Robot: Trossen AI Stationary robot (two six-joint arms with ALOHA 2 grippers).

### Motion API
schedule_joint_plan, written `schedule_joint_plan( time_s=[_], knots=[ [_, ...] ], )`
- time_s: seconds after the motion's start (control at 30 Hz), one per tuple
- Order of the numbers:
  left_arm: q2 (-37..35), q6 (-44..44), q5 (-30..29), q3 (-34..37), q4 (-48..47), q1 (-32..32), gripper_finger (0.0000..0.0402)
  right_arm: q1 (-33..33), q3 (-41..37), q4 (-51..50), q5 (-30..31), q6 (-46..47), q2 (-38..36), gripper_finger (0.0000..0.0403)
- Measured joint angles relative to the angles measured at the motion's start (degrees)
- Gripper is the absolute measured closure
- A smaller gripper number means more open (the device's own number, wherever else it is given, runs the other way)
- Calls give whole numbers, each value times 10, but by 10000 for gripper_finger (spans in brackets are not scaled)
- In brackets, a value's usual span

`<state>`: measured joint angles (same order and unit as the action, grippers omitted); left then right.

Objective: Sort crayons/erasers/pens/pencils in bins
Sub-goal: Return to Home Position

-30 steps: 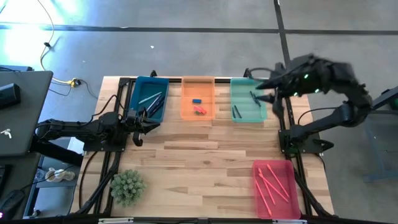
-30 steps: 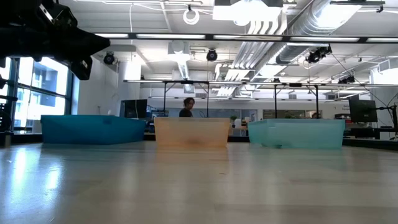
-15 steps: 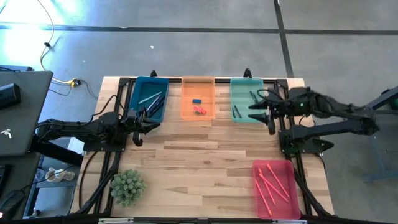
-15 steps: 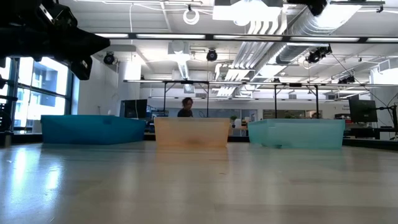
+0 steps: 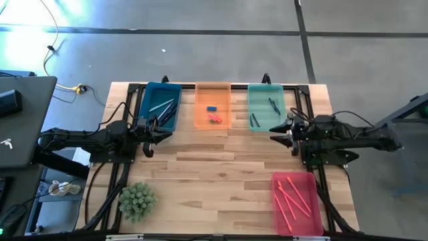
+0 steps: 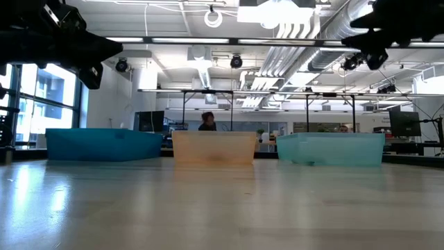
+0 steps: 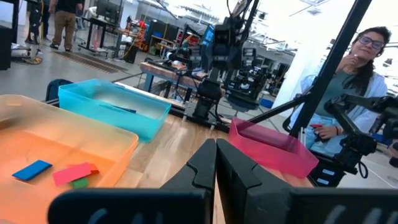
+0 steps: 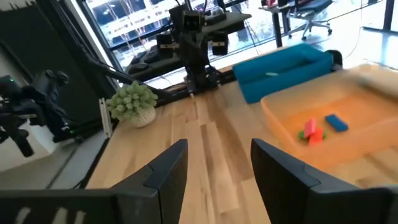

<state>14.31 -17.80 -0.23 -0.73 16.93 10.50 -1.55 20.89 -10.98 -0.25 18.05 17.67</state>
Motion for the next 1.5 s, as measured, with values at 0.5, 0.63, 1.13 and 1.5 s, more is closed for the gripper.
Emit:
schedule_joint_plan(
  time_s=[0.5, 0.63, 1.13, 1.5],
  knots=[
    [0, 0, 0, 0, 0, 0, 401, 2, -122, 23, 0, 46, -141, 234],
    [0, 0, 0, 0, 0, 0, 401, 2, -138, 23, 0, 46, -176, 234],
    [0, 0, 0, 0, -2, 0, 401, 2, -143, -60, 67, 50, -174, 234],
    [0, 0, 0, 0, -2, 0, 401, 2, -143, -65, 96, 61, -174, 234]
  ],
)
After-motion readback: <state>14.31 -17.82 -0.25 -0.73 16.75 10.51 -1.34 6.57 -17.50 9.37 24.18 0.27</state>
